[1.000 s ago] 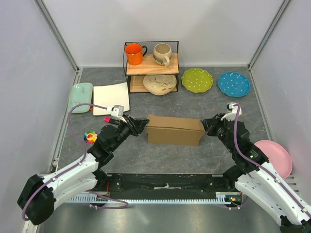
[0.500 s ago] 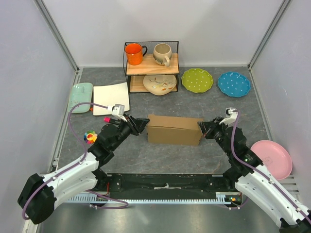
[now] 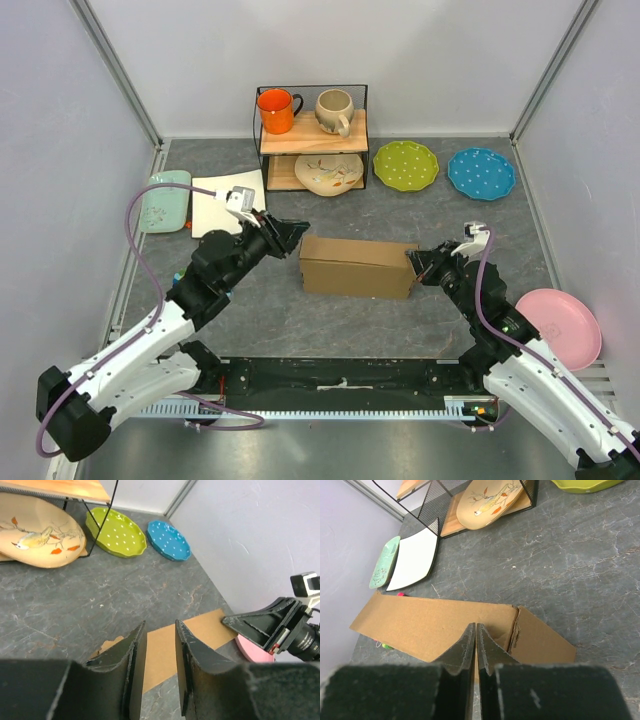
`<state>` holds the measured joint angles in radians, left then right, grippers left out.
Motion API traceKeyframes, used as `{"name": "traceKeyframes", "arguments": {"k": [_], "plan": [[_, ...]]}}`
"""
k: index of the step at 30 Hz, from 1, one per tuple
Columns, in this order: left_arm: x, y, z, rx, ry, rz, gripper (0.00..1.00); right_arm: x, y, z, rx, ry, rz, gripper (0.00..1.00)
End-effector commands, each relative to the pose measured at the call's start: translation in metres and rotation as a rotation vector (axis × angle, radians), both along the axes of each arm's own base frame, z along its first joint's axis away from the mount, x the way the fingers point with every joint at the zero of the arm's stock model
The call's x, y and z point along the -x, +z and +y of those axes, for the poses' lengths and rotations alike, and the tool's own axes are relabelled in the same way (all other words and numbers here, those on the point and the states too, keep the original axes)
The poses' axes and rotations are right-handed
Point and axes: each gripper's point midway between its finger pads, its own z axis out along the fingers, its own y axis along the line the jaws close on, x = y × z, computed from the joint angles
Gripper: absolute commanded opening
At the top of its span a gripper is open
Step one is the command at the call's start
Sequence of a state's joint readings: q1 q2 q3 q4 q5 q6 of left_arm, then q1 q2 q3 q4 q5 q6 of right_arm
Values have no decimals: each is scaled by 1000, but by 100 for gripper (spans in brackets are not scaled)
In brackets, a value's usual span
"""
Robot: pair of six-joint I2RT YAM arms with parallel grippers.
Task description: Fold the paper box
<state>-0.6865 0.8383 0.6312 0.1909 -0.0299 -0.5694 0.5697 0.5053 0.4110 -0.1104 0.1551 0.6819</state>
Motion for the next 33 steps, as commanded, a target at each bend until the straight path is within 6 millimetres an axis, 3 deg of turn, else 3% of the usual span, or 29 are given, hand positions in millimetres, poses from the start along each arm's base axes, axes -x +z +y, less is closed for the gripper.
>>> {"name": "traceKeyframes", "arguments": {"k": [1,2,3,5,6,10,15,16,17,20,21,24,25,28,33], "plan": [[5,-41,-8,-66,-57,66,35,22,-69,-8,133,29,215,9],[7,-54,-9,-56,-62,97,33,23,-71,-8,133,30,219,9],[14,-86,-7,-79,-70,154,32,23,-69,-8,129,31,212,10],[22,-105,-11,-35,-101,197,29,24,-68,-8,126,32,215,10],[29,-129,-8,-48,-108,242,29,24,-67,-8,126,32,212,10],[36,-146,-8,-45,-122,283,27,22,-63,-7,132,36,206,10],[45,-126,-7,-25,-157,180,26,29,-66,1,125,99,208,10],[51,-123,-9,-32,-191,140,25,31,-59,7,108,137,182,11],[58,-107,-8,1,-211,74,24,35,-51,10,91,167,132,15],[78,-94,-5,42,-271,-38,23,53,-19,24,6,295,-6,23],[87,-81,-1,75,-282,-107,22,59,-12,26,-6,329,-33,25],[99,-71,3,75,-288,-165,22,66,-8,21,16,329,-24,29],[97,-71,6,66,-265,-162,27,68,-9,21,15,340,-13,38],[98,-58,13,81,-240,-197,32,68,0,17,-12,307,-29,50],[91,-42,38,162,-110,-242,42,70,41,-3,-111,201,-147,67]]}}
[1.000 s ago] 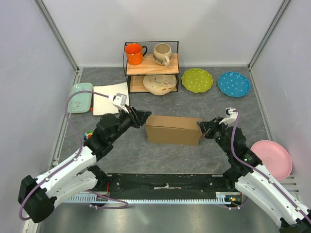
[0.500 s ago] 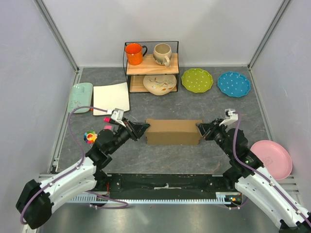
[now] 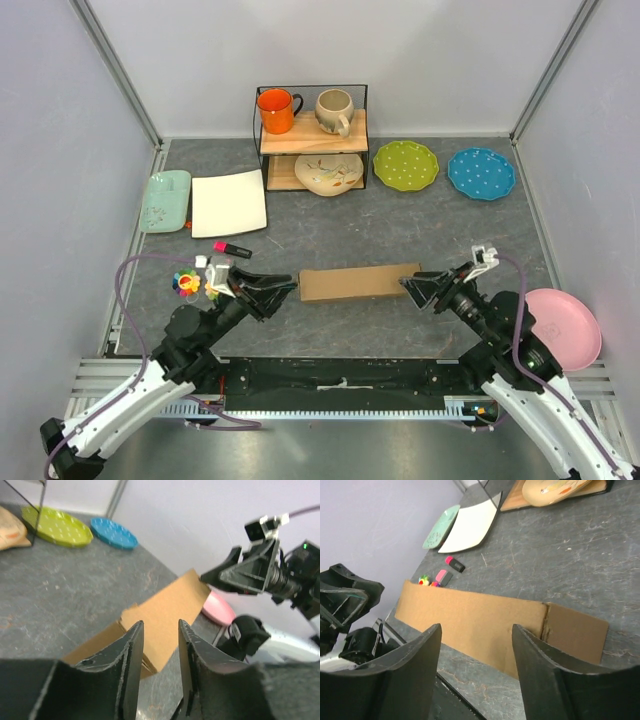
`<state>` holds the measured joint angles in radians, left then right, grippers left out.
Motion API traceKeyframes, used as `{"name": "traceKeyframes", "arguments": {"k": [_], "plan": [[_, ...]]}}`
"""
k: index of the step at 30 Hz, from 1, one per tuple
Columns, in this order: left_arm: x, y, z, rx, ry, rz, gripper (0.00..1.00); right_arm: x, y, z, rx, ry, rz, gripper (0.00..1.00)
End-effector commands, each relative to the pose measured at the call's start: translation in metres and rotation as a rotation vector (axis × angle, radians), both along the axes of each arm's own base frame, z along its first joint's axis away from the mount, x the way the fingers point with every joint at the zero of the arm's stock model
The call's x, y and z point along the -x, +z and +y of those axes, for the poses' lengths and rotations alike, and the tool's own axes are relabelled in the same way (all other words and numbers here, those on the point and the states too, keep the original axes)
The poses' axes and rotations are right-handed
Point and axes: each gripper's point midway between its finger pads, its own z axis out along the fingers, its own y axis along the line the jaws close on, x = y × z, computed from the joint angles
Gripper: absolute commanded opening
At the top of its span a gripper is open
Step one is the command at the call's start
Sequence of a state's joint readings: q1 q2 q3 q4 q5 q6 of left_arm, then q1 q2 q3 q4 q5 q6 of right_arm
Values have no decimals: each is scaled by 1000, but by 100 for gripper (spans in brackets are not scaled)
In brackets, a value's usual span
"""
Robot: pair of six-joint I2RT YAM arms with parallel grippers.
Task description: Fold the paper box
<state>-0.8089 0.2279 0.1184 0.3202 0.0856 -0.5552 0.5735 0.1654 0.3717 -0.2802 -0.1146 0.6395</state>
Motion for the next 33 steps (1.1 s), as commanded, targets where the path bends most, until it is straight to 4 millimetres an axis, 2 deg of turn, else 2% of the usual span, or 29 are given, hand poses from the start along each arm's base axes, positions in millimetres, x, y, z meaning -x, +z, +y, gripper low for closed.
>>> {"name": "traceKeyframes", "arguments": {"k": [1,2,5,9,11,12,14,15,16,18,19,21,22,26,28,33], "plan": [[-12,18,26,71,149,-52,45,5,29,-19,-75,-87,-40,71],[-11,24,33,108,172,-67,46,5,35,-23,-92,-108,-56,72],[-18,24,43,114,239,-47,49,2,42,-32,-94,-161,-61,75],[-25,10,39,60,251,23,49,-3,38,-38,-67,-203,-46,75],[-26,6,36,57,244,61,49,-9,26,-39,-34,-224,2,75],[-30,-5,35,27,257,105,49,-14,20,-42,-25,-257,29,76],[-34,-16,33,19,272,189,50,-22,-11,-43,45,-297,143,76],[-36,-31,30,-34,275,240,50,-23,-23,-42,75,-300,192,76],[-35,-38,28,-44,271,289,50,-25,-44,-35,129,-276,267,78],[-33,-47,22,-66,247,365,50,-23,-62,-26,176,-237,342,80],[-31,-69,19,-137,243,443,51,-22,-77,-21,211,-214,403,82],[-25,-79,11,-170,208,534,54,-20,-92,-21,240,-220,471,84],[-21,-95,9,-221,200,595,54,-20,-101,-21,264,-223,504,88],[-12,-112,-6,-257,130,704,55,-18,-115,-25,292,-255,574,91],[-3,-114,-15,-255,65,735,56,-16,-120,-28,302,-265,592,92],[12,-122,-26,-257,-36,776,56,-4,-133,-19,275,-206,643,90]]}}
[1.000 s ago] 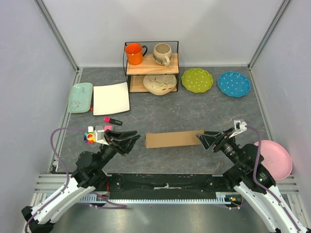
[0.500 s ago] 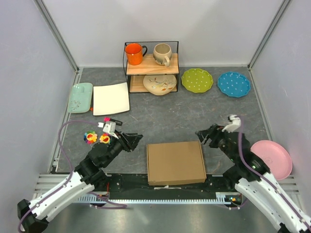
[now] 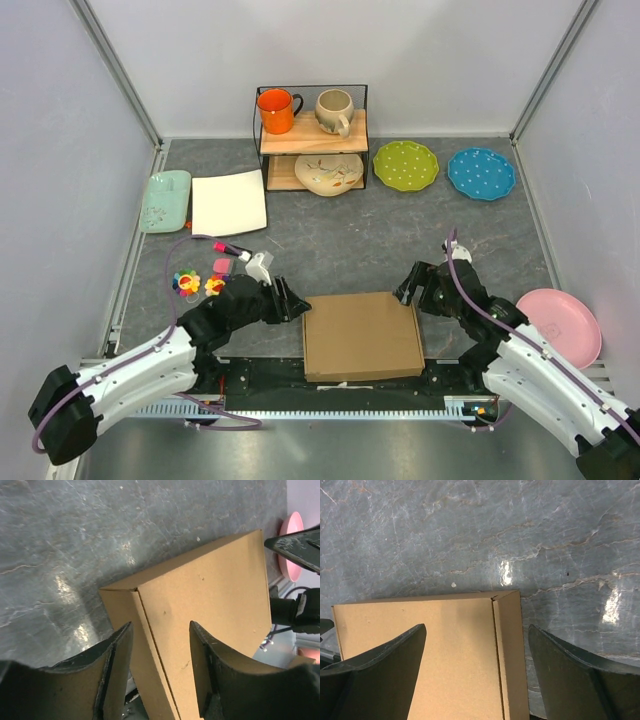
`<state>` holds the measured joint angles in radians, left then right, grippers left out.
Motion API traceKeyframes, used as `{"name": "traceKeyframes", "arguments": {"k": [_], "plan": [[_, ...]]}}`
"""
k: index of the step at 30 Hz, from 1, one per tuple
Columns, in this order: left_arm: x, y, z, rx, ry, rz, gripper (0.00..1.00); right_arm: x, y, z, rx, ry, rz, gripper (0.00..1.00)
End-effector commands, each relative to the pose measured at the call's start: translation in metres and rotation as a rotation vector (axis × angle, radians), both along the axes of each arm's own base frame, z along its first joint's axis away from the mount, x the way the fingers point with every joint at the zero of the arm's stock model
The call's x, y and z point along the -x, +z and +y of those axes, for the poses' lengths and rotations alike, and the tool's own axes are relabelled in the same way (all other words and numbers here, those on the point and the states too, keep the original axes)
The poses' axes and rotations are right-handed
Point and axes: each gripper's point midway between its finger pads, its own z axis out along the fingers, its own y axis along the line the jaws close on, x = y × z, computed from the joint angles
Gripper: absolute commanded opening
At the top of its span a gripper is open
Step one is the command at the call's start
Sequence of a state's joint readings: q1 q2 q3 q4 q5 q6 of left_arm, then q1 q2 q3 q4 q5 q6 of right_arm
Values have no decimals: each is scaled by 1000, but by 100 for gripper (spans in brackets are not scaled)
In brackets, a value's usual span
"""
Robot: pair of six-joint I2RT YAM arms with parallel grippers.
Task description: Fold the paper box
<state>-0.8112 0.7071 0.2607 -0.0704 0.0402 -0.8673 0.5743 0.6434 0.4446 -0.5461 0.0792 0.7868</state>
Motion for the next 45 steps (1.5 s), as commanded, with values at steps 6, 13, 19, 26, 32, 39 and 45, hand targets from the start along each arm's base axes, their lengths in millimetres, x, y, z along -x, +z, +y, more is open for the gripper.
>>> {"name": "traceKeyframes", "arguments": {"k": [6,13,19,26,32,39,45], "plan": [[19,3,-28,134,-136,63,50,16,-25,24,-202,28,36,73],[3,-4,-34,140,-112,-2,33,1,-34,27,-229,-2,-30,60],[-48,10,-31,43,11,-120,32,-29,-33,24,-189,-71,-111,59],[-130,11,-17,-25,150,-124,31,-67,-40,34,-172,-115,-157,59],[-176,4,-16,-24,185,-102,31,-118,-49,32,-135,-155,-174,61],[-200,1,-8,-39,220,-103,34,-151,-71,35,-136,-163,-130,63],[-207,15,18,-146,319,-62,53,-158,-36,23,-110,-226,-169,83]]}}
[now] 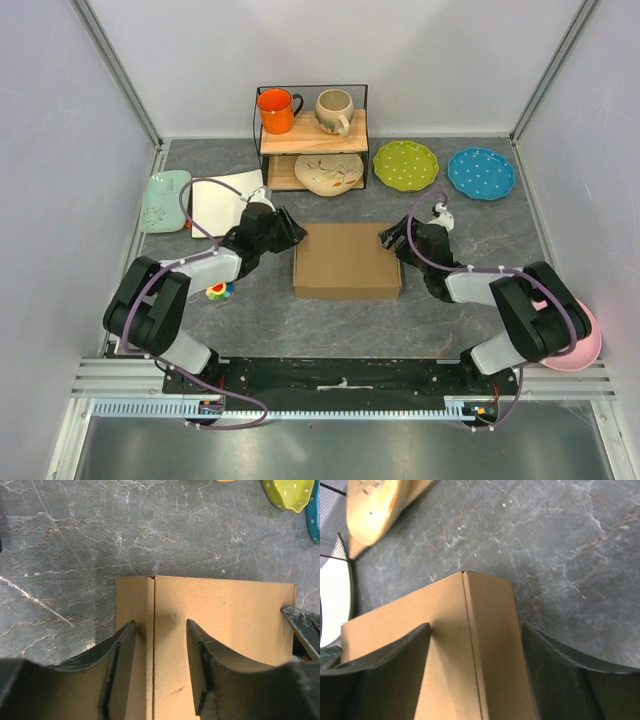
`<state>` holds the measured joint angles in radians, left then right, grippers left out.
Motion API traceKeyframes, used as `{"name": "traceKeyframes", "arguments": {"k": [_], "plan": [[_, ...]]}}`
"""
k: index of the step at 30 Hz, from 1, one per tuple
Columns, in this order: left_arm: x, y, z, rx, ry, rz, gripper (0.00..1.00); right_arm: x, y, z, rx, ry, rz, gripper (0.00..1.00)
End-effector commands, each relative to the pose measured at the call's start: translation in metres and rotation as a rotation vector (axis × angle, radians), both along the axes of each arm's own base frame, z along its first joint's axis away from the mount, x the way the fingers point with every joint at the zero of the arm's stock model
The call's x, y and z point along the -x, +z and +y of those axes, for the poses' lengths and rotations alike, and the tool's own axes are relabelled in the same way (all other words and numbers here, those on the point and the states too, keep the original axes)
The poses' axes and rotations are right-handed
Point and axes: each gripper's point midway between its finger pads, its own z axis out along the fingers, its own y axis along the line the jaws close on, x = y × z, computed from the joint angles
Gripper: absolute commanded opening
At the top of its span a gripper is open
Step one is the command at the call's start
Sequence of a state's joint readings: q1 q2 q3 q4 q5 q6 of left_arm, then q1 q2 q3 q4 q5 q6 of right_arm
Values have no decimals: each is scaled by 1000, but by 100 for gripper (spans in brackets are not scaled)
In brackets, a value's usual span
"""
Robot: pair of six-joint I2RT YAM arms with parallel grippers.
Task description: Fold the paper box
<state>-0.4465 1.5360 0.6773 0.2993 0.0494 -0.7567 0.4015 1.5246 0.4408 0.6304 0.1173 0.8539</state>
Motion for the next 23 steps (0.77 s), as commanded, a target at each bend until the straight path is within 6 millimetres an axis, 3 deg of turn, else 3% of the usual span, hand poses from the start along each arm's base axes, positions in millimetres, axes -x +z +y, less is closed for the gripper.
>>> {"name": "traceKeyframes", "arguments": {"k": [1,2,3,5,7,8,11,17,23], "plan": [[-10,34,13,-75,42,-36,55,14,10,-7,66,1,74,85],[-6,42,21,-98,66,-36,56,20,10,-14,105,-13,106,87],[-5,53,24,-96,74,-53,58,11,39,-22,112,-63,40,90],[4,70,35,-95,116,-62,65,14,67,-35,131,-114,2,93],[10,78,41,-87,145,-59,71,18,82,-49,164,-161,-25,95],[15,81,44,-85,151,-55,83,21,100,-52,169,-160,-75,96],[29,87,48,-32,197,-22,94,33,116,-59,191,-153,-130,98],[61,84,45,75,179,46,97,60,114,-61,250,-88,-152,98],[76,109,50,31,86,-85,94,72,127,-43,204,-7,-215,98]]}}
